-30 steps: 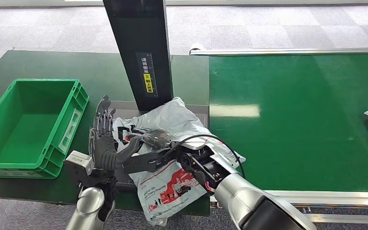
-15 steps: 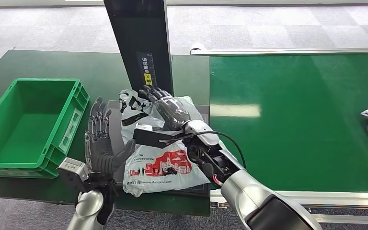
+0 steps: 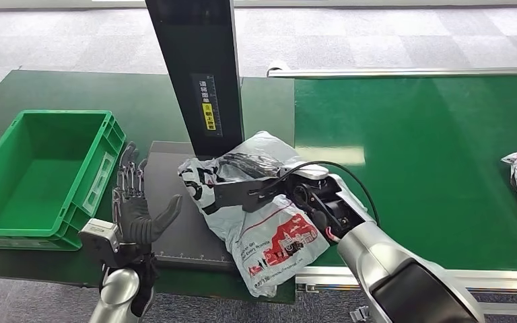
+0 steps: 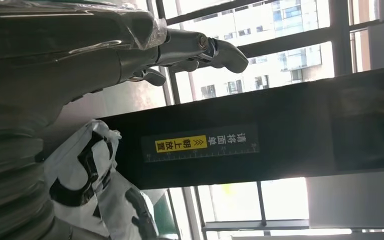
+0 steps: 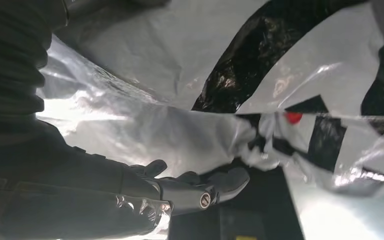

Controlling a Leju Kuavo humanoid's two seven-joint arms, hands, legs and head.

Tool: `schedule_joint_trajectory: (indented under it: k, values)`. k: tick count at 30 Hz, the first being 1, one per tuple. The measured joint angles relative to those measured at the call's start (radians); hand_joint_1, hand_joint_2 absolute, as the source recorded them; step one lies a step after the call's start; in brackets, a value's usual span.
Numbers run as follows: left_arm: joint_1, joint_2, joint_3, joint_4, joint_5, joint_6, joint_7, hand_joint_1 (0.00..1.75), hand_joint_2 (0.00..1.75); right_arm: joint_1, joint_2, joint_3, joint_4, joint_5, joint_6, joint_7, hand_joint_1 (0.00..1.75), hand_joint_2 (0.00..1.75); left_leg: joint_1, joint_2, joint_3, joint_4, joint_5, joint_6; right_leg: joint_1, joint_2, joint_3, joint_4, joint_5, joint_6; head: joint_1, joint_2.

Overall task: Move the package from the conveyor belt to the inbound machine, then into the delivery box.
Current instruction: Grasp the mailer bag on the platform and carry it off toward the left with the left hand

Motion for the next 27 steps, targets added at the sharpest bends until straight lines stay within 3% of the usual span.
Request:
schedule_joint_trajectory:
  k: [5, 9, 13, 19, 27]
  values:
    - [0.015, 0.005, 0.015, 0.000, 0.000, 0.000, 0.001, 0.00, 1.75, 0.000, -0.042, 0.017, -0.009, -0.059, 0.051, -0.103, 0.00, 1.75, 0.000, 0.000, 0.000, 0.000, 0.000, 0.000, 0.000, 0.000, 0.000, 0.000, 0.000, 0.000, 0.000, 0.000]
    - [0.035, 0.008, 0.029, -0.015, -0.004, 0.006, 0.000, 0.00, 1.75, 0.014, -0.058, -0.004, -0.066, -0.171, -0.046, -0.181, 0.00, 1.75, 0.000, 0.001, 0.000, 0.000, 0.000, 0.000, 0.000, 0.000, 0.000, 0.000, 0.000, 0.000, 0.000, 0.000]
    - [0.074, 0.008, 0.045, -0.046, -0.009, 0.012, -0.013, 0.00, 1.75, 0.043, -0.063, -0.071, -0.169, -0.239, -0.193, -0.182, 0.00, 1.75, 0.000, 0.001, 0.000, 0.000, 0.000, 0.000, 0.000, 0.000, 0.000, 0.000, 0.000, 0.000, 0.000, 0.000]
    - [0.111, 0.008, 0.056, -0.075, -0.009, 0.022, -0.030, 0.00, 1.75, 0.104, -0.065, -0.158, -0.329, -0.238, -0.366, -0.179, 0.00, 1.75, 0.000, 0.001, 0.000, 0.000, 0.000, 0.000, 0.000, 0.000, 0.000, 0.000, 0.000, 0.000, 0.000, 0.000]
    - [0.133, 0.007, 0.067, -0.096, -0.010, 0.025, -0.035, 0.00, 1.75, 0.153, -0.069, -0.216, -0.479, -0.232, -0.392, -0.170, 0.00, 1.75, 0.000, 0.001, 0.000, 0.000, 0.000, 0.000, 0.000, 0.000, 0.000, 0.000, 0.000, 0.000, 0.000, 0.000]
